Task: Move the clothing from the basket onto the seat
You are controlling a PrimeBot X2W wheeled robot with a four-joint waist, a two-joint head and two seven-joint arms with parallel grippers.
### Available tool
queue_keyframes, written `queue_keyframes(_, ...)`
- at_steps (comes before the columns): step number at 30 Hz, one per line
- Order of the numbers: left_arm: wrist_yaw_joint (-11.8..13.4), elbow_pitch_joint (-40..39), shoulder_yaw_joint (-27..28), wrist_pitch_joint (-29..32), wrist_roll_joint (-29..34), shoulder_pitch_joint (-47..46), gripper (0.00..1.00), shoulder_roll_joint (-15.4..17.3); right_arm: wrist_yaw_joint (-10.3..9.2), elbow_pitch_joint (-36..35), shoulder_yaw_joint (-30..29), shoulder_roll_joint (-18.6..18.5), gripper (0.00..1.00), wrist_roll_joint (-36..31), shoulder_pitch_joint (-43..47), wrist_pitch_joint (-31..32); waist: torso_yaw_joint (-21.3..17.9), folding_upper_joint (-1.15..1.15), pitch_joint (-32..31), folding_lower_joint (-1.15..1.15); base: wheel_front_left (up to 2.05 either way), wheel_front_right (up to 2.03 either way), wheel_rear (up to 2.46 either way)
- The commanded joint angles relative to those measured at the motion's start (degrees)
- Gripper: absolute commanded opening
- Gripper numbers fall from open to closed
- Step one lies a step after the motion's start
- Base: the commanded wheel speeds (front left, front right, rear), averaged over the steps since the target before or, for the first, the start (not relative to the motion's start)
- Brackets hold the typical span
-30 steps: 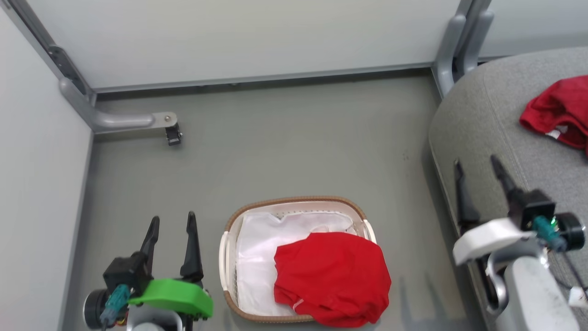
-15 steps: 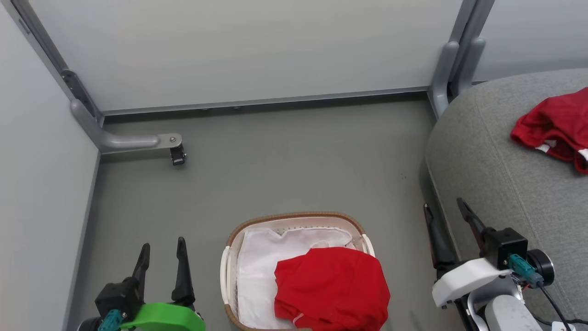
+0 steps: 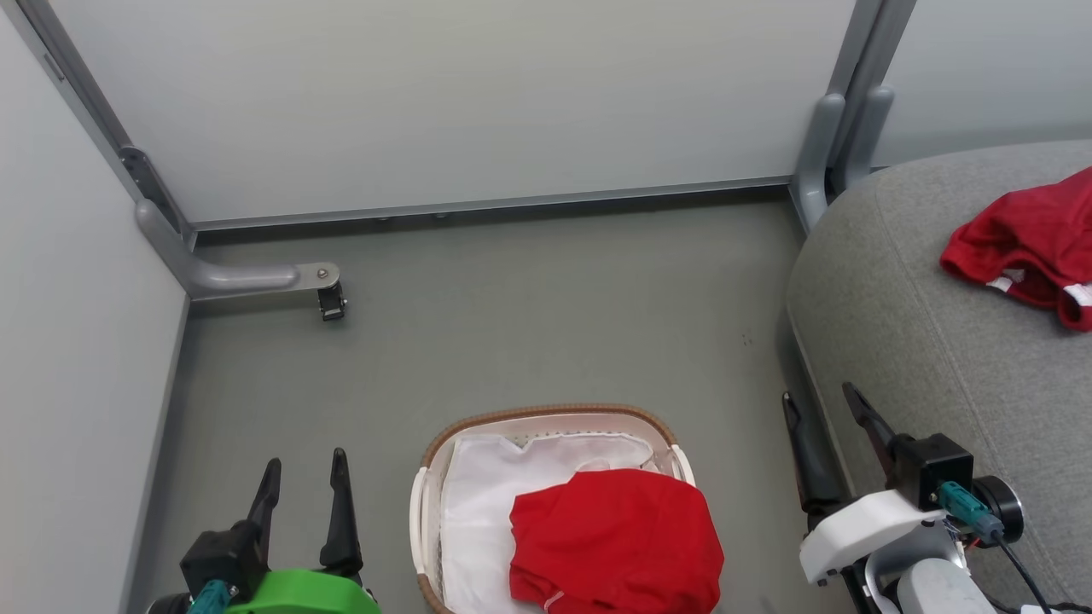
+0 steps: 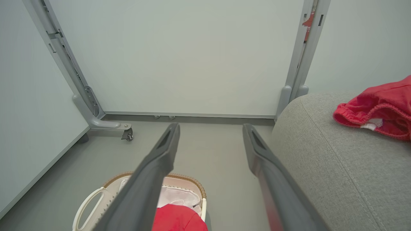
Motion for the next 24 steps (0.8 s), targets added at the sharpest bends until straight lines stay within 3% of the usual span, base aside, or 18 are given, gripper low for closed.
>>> queue_keyframes(1, -0.2, 0.3, 0.2, 0.0, 0.3, 1.1, 1.00, -0.2, -0.08, 0.0, -0.1, -0.2, 1.00, 0.3, 0.5, -0.1, 0.1, 0.00, 0.0, 0.01, 0.00, 0.00, 0.00)
queue_keyframes(24, -1.2, 0.6, 0.6, 0.0, 1.7, -0.6, 1.00, -0.8, -0.08, -0.7, -1.2, -0.2, 1.00, -0.1, -0.6, -0.1, 0.3, 0.00, 1.6, 0.01, 0.00, 0.00, 0.00)
